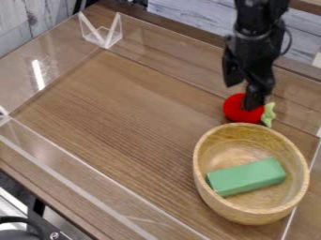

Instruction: Move the red object to the left side of the table

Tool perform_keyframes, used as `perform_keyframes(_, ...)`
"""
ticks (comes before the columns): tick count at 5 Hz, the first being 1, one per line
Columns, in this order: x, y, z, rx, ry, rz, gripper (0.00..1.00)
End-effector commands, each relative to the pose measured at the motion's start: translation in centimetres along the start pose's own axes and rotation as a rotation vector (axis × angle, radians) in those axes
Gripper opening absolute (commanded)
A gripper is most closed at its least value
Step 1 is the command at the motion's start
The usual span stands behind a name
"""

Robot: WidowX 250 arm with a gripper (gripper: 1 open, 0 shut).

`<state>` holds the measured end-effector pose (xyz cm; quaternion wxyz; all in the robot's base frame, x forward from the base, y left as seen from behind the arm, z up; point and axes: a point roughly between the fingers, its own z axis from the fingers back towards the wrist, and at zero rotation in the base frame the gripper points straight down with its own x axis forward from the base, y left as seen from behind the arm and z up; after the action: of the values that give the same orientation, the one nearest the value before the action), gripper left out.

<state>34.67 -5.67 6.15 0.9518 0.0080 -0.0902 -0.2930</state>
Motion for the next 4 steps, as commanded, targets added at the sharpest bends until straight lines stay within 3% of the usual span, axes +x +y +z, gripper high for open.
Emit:
perform_keyframes(1,0.7,0.2,0.0,0.008,-0.019,0.033,1.00)
perform_keyframes(2,0.8,0.0,0.0,0.014,-0.014,0.070,0.00)
perform_keyframes(3,0.5,0.5,1.7,0.045,-0.028,0.138,0.00)
perform_keyframes(4,0.3,1.3,4.8,0.095,-0.064,0.206,0.00)
